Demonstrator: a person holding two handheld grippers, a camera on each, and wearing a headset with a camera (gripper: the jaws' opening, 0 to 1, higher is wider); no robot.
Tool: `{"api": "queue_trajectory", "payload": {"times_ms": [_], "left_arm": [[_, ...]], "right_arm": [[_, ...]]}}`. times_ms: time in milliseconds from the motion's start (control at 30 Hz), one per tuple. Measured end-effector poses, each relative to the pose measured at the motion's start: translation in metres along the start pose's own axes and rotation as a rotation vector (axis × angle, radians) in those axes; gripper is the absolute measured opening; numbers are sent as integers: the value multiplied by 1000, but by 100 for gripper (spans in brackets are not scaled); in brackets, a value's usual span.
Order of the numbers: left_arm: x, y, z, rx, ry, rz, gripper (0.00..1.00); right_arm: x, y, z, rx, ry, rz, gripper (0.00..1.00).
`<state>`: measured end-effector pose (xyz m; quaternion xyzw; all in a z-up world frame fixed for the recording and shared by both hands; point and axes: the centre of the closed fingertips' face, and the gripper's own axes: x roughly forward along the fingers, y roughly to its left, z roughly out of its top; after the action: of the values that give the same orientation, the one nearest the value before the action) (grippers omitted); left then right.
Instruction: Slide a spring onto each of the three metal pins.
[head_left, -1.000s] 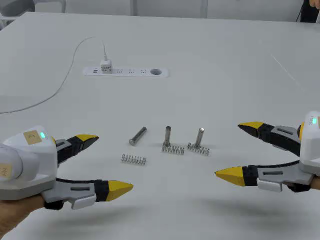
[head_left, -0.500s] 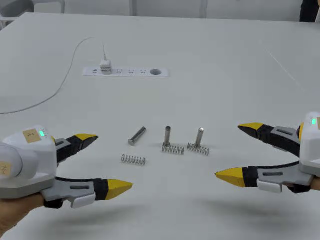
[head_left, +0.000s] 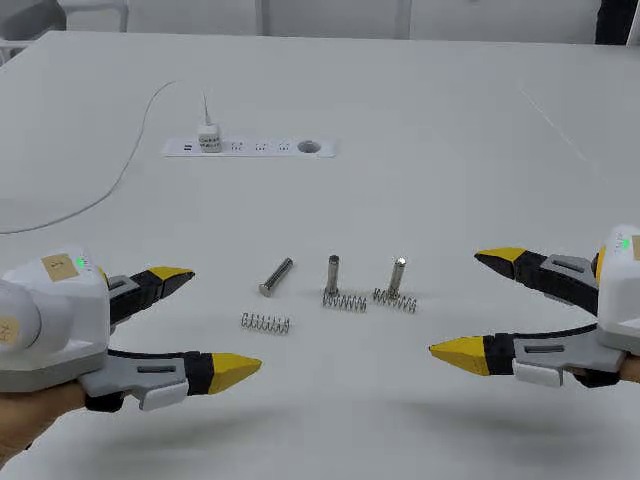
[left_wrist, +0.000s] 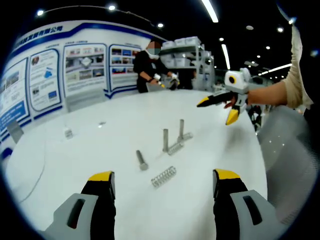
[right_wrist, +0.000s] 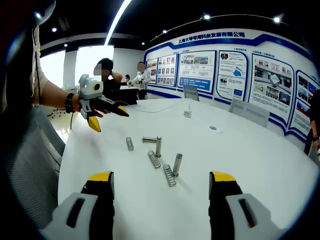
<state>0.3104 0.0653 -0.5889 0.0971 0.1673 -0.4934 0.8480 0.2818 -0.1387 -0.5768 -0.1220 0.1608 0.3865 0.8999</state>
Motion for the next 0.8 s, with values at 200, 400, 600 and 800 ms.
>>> {"api": "queue_trajectory", "payload": {"times_ms": [200,400,600,800], "left_arm": [[4,9,7,18,8,0,79],[14,21,15,27,13,-7,77],[30,32,25,27,24,-17,74],[46,45,28,23,49,-11,68]], "right_arm": [[-1,1,0,-4,0,0,79],[-1,1,2,-7,-4,1,79],[-2,2,7,-16,-14,4,79],[-1,1,5,-14,-9,2,79]]}}
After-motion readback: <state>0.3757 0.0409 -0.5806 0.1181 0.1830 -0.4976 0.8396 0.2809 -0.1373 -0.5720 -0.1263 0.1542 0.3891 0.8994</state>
